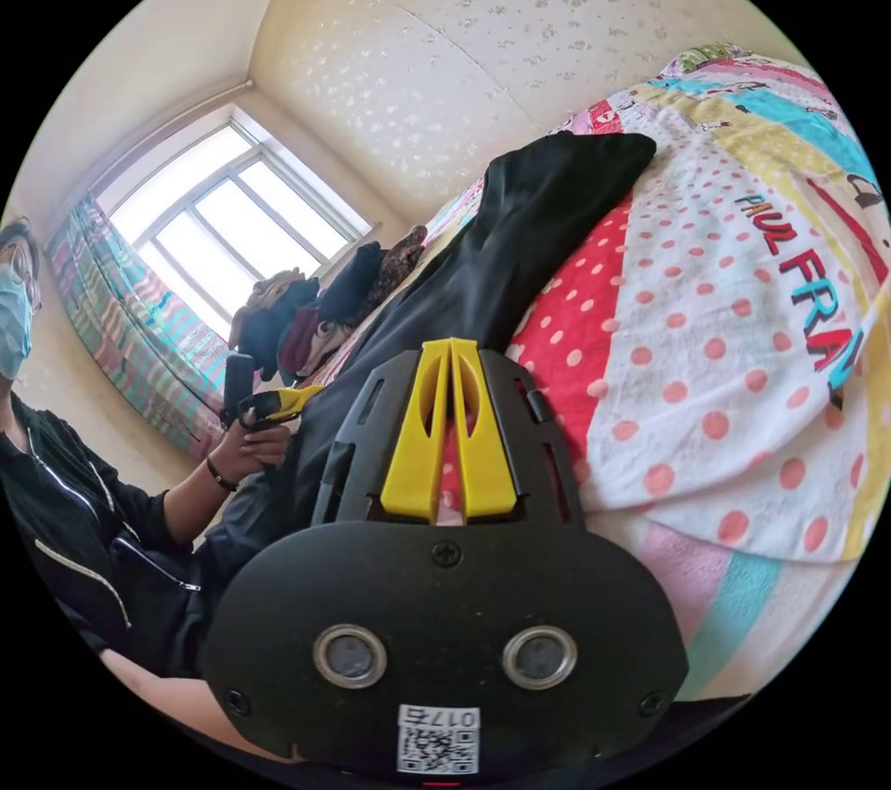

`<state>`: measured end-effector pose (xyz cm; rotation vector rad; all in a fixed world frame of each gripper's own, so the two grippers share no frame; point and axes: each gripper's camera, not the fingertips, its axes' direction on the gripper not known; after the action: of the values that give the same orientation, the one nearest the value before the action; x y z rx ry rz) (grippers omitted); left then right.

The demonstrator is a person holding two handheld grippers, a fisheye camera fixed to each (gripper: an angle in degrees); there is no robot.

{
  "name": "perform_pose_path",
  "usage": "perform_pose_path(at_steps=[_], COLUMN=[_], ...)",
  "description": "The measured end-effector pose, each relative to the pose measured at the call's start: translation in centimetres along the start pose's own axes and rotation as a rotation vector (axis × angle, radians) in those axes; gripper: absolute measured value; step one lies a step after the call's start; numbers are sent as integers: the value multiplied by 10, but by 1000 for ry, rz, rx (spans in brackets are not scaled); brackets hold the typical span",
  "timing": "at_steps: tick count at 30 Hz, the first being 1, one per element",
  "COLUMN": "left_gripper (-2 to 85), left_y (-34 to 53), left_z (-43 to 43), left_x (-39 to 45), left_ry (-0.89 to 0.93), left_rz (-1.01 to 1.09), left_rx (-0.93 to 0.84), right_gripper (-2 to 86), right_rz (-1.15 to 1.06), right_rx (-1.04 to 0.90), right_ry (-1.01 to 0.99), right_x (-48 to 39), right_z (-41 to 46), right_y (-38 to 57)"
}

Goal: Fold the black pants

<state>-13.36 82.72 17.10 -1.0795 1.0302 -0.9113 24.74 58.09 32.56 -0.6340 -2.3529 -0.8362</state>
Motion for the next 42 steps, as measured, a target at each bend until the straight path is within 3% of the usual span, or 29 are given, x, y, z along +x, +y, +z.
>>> perform_pose_path(at_steps=[8, 15, 22, 26, 32, 36, 39, 42], left_gripper=[112, 56, 45, 43, 39, 38, 40, 44], left_y=[1, -2, 4, 16, 31, 34, 34, 31], left_z=[16, 16, 37, 60, 62, 54, 46, 38], left_x=[57, 61, 170, 207, 217, 208, 199, 189], left_ry=[-274, -141, -471, -588, -559, -513, -473, -456], left_rz=[51, -68, 344, 508, 569, 572, 560, 538], left_rx=[0, -48, -87, -111, -72, -53, -31, -17], right_gripper=[6, 42, 129, 141, 142, 139, 107, 61], right_rz=[28, -36, -123, -164, -130, -225, -350, -460], right_rx=[26, 57, 74, -124, -416, -670, -770, -766], right_ry=[-29, -10, 176, 314, 288, 620, 846, 948], right_x=[-18, -54, -150, -218, -260, -289, -307, -323], right_z=[13, 31, 45, 93, 199, 284, 329, 346], right_y=[1, -2, -10, -39, -103, -123, -119, -112])
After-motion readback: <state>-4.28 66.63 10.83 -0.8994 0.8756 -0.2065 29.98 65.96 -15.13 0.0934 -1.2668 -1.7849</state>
